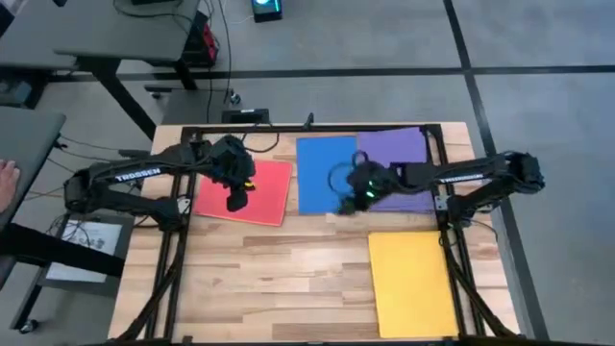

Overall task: Organize paper
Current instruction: Put the pink paper into the bottom center of the table

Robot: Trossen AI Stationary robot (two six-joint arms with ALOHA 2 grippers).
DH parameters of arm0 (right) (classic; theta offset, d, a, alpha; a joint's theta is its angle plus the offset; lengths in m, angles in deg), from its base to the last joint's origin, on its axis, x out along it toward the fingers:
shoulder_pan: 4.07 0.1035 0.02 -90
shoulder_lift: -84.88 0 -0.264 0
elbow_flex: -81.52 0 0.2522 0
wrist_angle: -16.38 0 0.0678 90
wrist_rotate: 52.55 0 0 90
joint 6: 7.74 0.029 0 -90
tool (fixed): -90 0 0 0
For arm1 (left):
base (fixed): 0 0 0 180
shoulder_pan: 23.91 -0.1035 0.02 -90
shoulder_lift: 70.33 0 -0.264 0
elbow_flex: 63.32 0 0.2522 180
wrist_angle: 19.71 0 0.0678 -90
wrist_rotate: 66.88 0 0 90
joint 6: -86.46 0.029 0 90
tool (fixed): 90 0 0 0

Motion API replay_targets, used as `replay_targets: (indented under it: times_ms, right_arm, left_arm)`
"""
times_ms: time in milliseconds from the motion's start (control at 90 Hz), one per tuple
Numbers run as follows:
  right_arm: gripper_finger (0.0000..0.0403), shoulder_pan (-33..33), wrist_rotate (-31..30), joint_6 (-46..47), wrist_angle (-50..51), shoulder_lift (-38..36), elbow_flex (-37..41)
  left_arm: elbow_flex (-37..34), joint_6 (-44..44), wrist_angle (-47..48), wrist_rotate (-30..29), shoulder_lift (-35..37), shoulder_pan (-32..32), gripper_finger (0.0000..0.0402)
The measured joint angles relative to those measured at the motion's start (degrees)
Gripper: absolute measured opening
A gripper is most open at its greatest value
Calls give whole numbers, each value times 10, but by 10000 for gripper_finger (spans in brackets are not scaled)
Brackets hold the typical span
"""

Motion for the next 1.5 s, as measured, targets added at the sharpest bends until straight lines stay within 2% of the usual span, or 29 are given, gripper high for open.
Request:
replay_targets:
  times_ms: [67,111,311,478,622,878,1111,1344,1500]
  right_arm:
    - [145,-12,-34,35,-82,56,-14]
    - [145,-19,-43,47,-103,99,-30]
    - [145,-18,-33,98,-109,278,-150]
    - [145,-9,-24,123,-68,355,-237]
    - [145,-13,-15,116,-18,380,-275]
    - [145,-20,-17,101,22,381,-277]
    - [145,-18,-54,115,13,381,-277]
    - [145,-7,-57,171,-50,421,-281]
    - [145,2,-61,179,-51,433,-291]
  left_arm:
    - [-35,3,-35,2,0,-5,1]
    - [-58,6,-62,2,0,-8,1]
    - [-144,13,-174,3,0,-8,1]
    - [-183,12,-213,2,0,-8,1]
    - [-213,-3,-273,2,0,-8,1]
    - [-245,-19,-336,2,0,-7,1]
    - [-264,-17,-346,2,0,-7,1]
    - [-264,1,-371,2,0,-7,1]
    - [-265,3,-372,2,0,-7,1]
